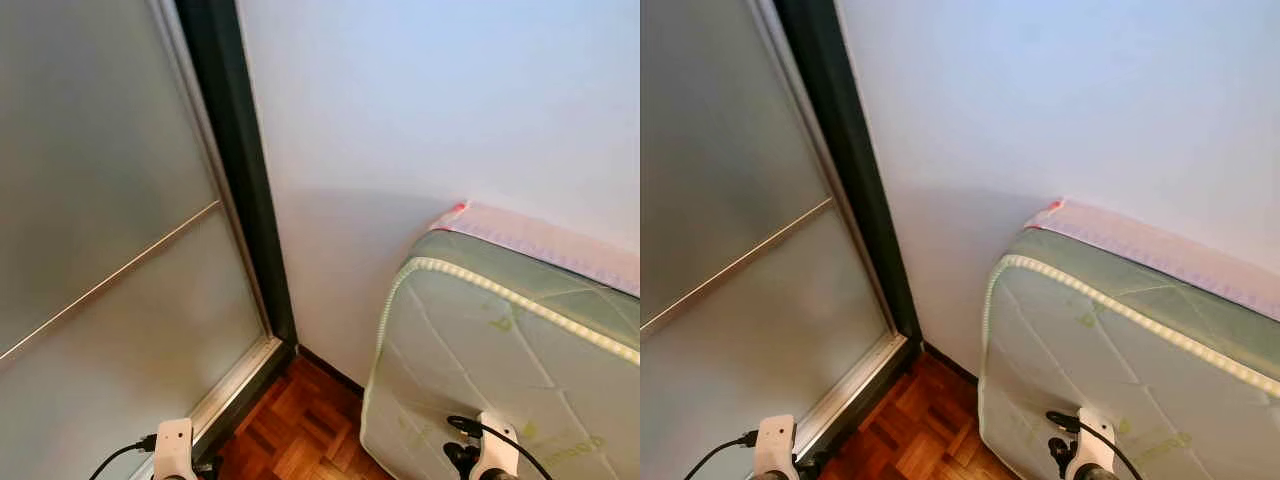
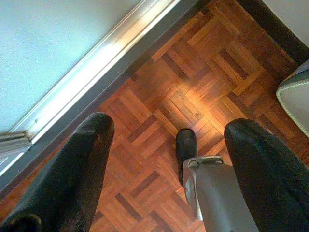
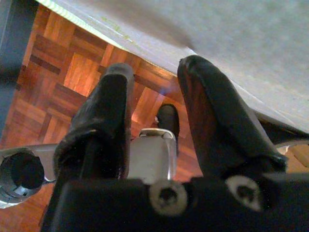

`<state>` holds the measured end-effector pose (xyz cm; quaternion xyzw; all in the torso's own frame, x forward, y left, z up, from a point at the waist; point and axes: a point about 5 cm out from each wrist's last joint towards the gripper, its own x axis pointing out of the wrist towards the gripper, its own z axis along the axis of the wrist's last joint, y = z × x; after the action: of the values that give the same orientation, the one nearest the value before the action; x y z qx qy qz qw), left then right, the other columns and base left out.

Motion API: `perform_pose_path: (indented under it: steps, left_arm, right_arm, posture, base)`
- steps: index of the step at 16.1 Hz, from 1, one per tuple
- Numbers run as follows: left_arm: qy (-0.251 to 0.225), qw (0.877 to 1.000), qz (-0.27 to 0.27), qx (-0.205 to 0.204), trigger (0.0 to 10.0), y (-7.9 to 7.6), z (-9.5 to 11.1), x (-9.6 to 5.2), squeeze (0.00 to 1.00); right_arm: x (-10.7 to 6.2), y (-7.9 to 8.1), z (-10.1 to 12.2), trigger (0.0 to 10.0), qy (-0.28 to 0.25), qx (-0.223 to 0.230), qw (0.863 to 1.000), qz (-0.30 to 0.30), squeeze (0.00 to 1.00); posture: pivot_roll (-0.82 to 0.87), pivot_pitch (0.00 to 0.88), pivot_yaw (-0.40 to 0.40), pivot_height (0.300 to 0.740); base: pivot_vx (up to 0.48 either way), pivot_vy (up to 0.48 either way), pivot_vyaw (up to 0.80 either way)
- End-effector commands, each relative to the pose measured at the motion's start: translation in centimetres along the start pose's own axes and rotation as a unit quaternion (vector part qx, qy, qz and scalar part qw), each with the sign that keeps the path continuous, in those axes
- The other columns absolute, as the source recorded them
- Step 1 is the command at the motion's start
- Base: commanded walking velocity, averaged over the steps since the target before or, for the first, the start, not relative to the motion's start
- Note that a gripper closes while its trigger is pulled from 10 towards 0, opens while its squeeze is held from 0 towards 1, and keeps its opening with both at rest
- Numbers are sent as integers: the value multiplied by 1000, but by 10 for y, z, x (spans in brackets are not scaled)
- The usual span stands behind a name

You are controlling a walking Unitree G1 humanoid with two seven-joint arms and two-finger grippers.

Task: Clean up the room

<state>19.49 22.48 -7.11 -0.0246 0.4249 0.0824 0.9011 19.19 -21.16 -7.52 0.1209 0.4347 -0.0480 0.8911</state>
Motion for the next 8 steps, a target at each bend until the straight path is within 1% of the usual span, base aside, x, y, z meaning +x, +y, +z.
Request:
perform_pose_path:
  steps: [1, 4, 6, 7, 8]
  left_arm:
    - [4, 1000, 1, 7, 10000, 0, 0, 0, 0]
    - [6, 1000, 3, 4, 10000, 1, -1, 0, 0]
    - [8, 1000, 11, -3, 10000, 10, -4, -2, 0]
    - [8, 1000, 12, -7, 10000, 13, -4, -2, 0]
    - [9, 1000, 13, -7, 10000, 14, -5, -2, 0]
  right_arm:
    - [0, -3, 9, 10000, -16, 8, 1000, -1, 0]
    - [0, -3, 11, 10000, -21, 11, 1000, 0, 0]
    - [0, -3, 11, 10000, -19, 9, 1000, 1, 0]
    - [1, -2, 11, 10000, -19, 13, 1000, 1, 0]
    - [1, -3, 11, 10000, -13, 2, 1000, -2, 0]
  posture:
    - [-88, 0, 37, 740]
    - [-85, 0, 36, 740]
    - [-84, 0, 34, 740]
    - [-85, 0, 34, 740]
    - [-85, 0, 34, 740]
  base:
    - [0, 0, 0]
    - [0, 0, 0]
    - [0, 0, 0]
    - [0, 0, 0]
    - [0, 0, 0]
